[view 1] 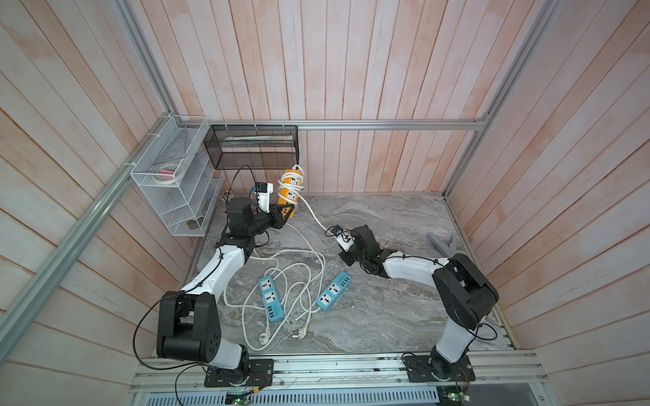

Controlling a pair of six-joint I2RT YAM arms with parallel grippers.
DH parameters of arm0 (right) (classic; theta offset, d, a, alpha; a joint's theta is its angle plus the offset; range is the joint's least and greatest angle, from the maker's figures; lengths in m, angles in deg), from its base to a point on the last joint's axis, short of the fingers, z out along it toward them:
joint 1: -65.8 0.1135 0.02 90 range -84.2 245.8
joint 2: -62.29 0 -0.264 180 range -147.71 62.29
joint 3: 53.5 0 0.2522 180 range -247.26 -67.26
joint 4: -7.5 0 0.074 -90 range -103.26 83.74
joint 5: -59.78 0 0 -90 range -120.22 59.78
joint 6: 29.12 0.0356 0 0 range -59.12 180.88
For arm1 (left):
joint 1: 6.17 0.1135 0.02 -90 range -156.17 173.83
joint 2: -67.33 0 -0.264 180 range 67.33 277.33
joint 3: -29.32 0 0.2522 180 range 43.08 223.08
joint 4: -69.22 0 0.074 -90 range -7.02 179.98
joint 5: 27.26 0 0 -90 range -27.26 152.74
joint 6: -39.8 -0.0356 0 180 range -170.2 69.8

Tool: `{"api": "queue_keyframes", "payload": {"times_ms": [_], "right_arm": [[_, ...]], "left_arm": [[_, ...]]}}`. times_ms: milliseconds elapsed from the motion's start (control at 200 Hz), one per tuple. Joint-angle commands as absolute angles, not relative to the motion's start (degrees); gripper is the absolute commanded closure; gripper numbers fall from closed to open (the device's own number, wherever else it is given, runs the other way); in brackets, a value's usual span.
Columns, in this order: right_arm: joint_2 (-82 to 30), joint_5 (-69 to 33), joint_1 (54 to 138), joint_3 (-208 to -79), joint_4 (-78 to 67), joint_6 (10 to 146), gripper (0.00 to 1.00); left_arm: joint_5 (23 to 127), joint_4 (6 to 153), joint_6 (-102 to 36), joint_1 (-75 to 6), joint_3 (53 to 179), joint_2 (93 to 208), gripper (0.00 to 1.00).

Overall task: Wrap the cord around the power strip
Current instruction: Wrap the power cord around the power strip.

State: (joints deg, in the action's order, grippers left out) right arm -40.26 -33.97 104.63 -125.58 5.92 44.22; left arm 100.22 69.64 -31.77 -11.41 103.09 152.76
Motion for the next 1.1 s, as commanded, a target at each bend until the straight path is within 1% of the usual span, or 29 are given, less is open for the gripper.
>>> {"api": "queue_keyframes", "payload": {"times_ms": [0,105,170,255,300,355,520,660,710,820,890,975,1035,1095], "right_arm": [[-40.6,-37.1,104.9,-128.0,2.0,42.5,1.00],[-40.8,-37.6,106.0,-129.4,0.9,41.3,1.00],[-40.3,-40.0,107.4,-129.9,0.1,39.0,1.00],[-38.0,-41.9,108.5,-129.6,0.0,35.9,1.00],[-36.3,-42.4,109.1,-129.1,0.8,34.4,1.00],[-34.0,-42.4,109.8,-128.4,1.7,32.3,1.00],[-28.7,-42.5,110.6,-129.5,4.5,25.9,1.00],[-26.9,-41.6,109.8,-134.4,5.4,21.4,1.00],[-27.0,-39.5,108.6,-137.6,4.4,21.6,1.00],[-28.3,-32.7,104.7,-145.2,1.3,24.3,1.00],[-30.0,-28.2,102.0,-150.4,-1.4,26.3,1.00],[-33.2,-23.2,99.8,-157.1,-7.5,26.7,1.00],[-35.9,-20.8,98.3,-162.2,-12.7,26.3,1.00],[-38.7,-19.0,96.9,-167.0,-16.8,26.3,1.00]], "left_arm": [[101.2,63.1,-30.2,-11.1,105.2,152.7,1.00],[99.4,66.0,-32.2,-11.1,106.2,153.1,1.00],[94.0,72.1,-36.8,-11.1,108.1,153.9,1.00],[83.3,81.8,-42.4,-10.8,111.3,156.7,1.00],[81.0,86.7,-43.8,-10.3,113.8,159.1,1.00],[78.9,88.9,-45.1,-10.2,115.0,160.7,1.00],[67.0,95.6,-55.8,-16.2,118.5,165.6,1.00],[65.8,99.3,-62.1,-21.0,120.1,168.5,1.00],[67.4,100.4,-65.6,-23.0,120.2,168.7,1.00],[76.9,102.0,-71.3,-26.5,119.1,167.6,1.00],[85.1,103.3,-73.1,-27.6,118.3,166.5,1.00],[99.0,110.6,-80.2,-29.5,118.3,165.5,1.00],[105.8,113.1,-84.9,-31.8,116.8,163.6,1.00],[111.9,114.4,-86.5,-33.7,116.1,162.4,1.00]]}}
